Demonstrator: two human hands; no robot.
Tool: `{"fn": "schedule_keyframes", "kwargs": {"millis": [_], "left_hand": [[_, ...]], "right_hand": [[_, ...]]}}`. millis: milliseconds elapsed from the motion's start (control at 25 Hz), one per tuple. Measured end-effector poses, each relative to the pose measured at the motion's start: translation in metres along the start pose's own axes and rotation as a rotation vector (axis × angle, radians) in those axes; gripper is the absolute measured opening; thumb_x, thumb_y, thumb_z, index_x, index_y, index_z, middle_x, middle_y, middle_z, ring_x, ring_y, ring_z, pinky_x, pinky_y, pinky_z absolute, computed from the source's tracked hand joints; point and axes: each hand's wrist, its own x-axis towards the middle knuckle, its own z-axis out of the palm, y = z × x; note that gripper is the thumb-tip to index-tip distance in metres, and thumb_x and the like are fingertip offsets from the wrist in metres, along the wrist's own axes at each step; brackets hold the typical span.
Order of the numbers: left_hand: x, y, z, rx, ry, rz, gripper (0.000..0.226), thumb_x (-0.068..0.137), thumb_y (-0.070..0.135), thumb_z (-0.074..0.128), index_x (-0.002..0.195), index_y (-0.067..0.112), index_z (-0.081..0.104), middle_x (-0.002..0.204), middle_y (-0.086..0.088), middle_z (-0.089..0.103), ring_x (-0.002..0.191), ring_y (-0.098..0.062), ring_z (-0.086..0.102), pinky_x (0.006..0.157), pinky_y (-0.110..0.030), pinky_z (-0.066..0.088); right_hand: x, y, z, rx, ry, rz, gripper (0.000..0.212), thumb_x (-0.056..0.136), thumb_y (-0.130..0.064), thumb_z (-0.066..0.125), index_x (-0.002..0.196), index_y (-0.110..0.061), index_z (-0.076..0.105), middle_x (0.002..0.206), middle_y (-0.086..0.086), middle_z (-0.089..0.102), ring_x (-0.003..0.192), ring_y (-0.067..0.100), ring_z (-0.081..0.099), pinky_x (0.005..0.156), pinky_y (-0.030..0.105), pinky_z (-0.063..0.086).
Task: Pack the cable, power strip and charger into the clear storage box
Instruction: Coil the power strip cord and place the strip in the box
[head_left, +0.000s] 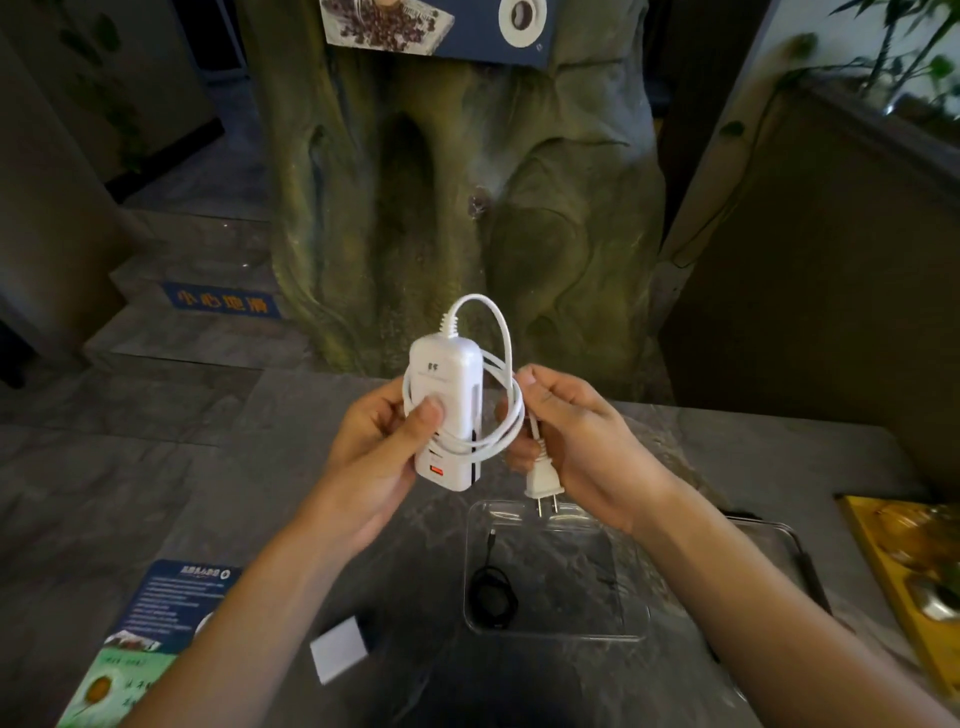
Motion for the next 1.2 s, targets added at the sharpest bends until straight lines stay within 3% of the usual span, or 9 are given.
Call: {"fn": "schedule_keyframes", "kwargs": {"millis": [160, 320, 400, 520, 600, 800, 1040, 1160, 1200], "left_hand": [[0.0, -0.017, 0.019, -0.123, 0.27, -0.029, 0.036, 0.092, 0.03, 0.05, 0.115, 0.005, 0.061, 0.095, -0.004, 0.07, 0.086, -0.011, 0.065, 0.076, -0.023, 0.052], [0.003, -0.023, 0.037, 0.017, 0.543, -0.031, 0.031, 0.099, 0.022, 0.04, 0.085, 0.012, 0.065, 0.075, 0.001, 0.065, 0.071, -0.009, 0.059, 0.07, -0.026, 0.046], [0.005, -0.025, 0.041, 0.093, 0.575, -0.004, 0.034, 0.1, 0.024, 0.038, 0.078, 0.013, 0.061, 0.069, 0.002, 0.061, 0.066, -0.009, 0.055, 0.068, -0.028, 0.044], [0.008, -0.032, 0.041, 0.129, 0.54, 0.018, 0.032, 0.101, 0.027, 0.038, 0.105, 0.009, 0.064, 0.098, -0.002, 0.067, 0.087, -0.015, 0.06, 0.083, -0.033, 0.046], [0.007, -0.033, 0.043, 0.18, 0.463, 0.05, 0.033, 0.101, 0.027, 0.036, 0.118, 0.015, 0.062, 0.111, -0.004, 0.067, 0.1, -0.019, 0.062, 0.09, -0.035, 0.047], [-0.001, -0.033, 0.051, 0.163, 0.365, 0.04, 0.031, 0.102, 0.019, 0.034, 0.105, 0.013, 0.064, 0.081, 0.009, 0.068, 0.075, -0.005, 0.061, 0.071, -0.022, 0.049], [-0.003, -0.034, 0.05, 0.083, 0.32, 0.033, 0.04, 0.093, 0.034, 0.04, 0.115, 0.008, 0.061, 0.089, -0.002, 0.067, 0.081, -0.016, 0.063, 0.071, -0.03, 0.051], [-0.005, -0.036, 0.051, 0.07, 0.278, 0.052, 0.04, 0.095, 0.033, 0.038, 0.118, 0.008, 0.059, 0.101, -0.011, 0.068, 0.093, -0.023, 0.065, 0.08, -0.035, 0.053], [-0.006, -0.038, 0.052, 0.076, 0.263, 0.064, 0.039, 0.096, 0.033, 0.037, 0.118, 0.01, 0.059, 0.104, -0.011, 0.068, 0.094, -0.024, 0.065, 0.08, -0.034, 0.053]], "right_hand": [[-0.004, 0.005, -0.001, -0.043, 0.067, -0.005, 0.025, 0.101, -0.013, 0.041, 0.088, -0.006, 0.062, 0.072, 0.001, 0.057, 0.064, 0.013, 0.048, 0.063, 0.027, 0.041], [-0.005, 0.01, -0.01, -0.395, 0.156, -0.033, 0.023, 0.099, -0.015, 0.05, 0.087, -0.011, 0.07, 0.085, 0.012, 0.067, 0.079, 0.018, 0.058, 0.078, 0.028, 0.047], [-0.003, 0.01, -0.017, -0.605, 0.2, -0.06, 0.022, 0.098, -0.017, 0.052, 0.084, -0.015, 0.069, 0.081, 0.014, 0.066, 0.072, 0.016, 0.056, 0.073, 0.029, 0.045], [-0.002, 0.009, -0.026, -0.689, 0.318, -0.093, 0.027, 0.099, -0.011, 0.048, 0.077, -0.019, 0.061, 0.065, -0.006, 0.062, 0.056, 0.008, 0.049, 0.058, 0.029, 0.039], [-0.001, 0.01, -0.029, -0.528, 0.367, -0.092, 0.028, 0.1, -0.009, 0.044, 0.078, -0.015, 0.059, 0.062, -0.006, 0.06, 0.056, 0.016, 0.046, 0.056, 0.035, 0.038], [-0.001, 0.009, -0.03, 0.028, 0.359, -0.012, 0.031, 0.102, -0.012, 0.041, 0.079, -0.008, 0.062, 0.067, 0.007, 0.054, 0.054, 0.011, 0.048, 0.055, 0.025, 0.046], [-0.003, 0.023, -0.021, 0.489, 0.312, 0.113, 0.022, 0.098, -0.007, 0.045, 0.084, -0.006, 0.061, 0.071, 0.006, 0.058, 0.061, 0.013, 0.057, 0.056, 0.026, 0.055], [-0.005, 0.033, -0.019, 0.664, 0.27, 0.202, 0.007, 0.085, -0.011, 0.06, 0.088, -0.006, 0.064, 0.085, 0.008, 0.06, 0.077, 0.016, 0.059, 0.076, 0.028, 0.055], [-0.006, 0.035, -0.017, 0.718, 0.241, 0.223, 0.021, 0.078, -0.012, 0.07, 0.096, -0.004, 0.064, 0.099, 0.011, 0.06, 0.093, 0.019, 0.059, 0.093, 0.03, 0.049]]}}
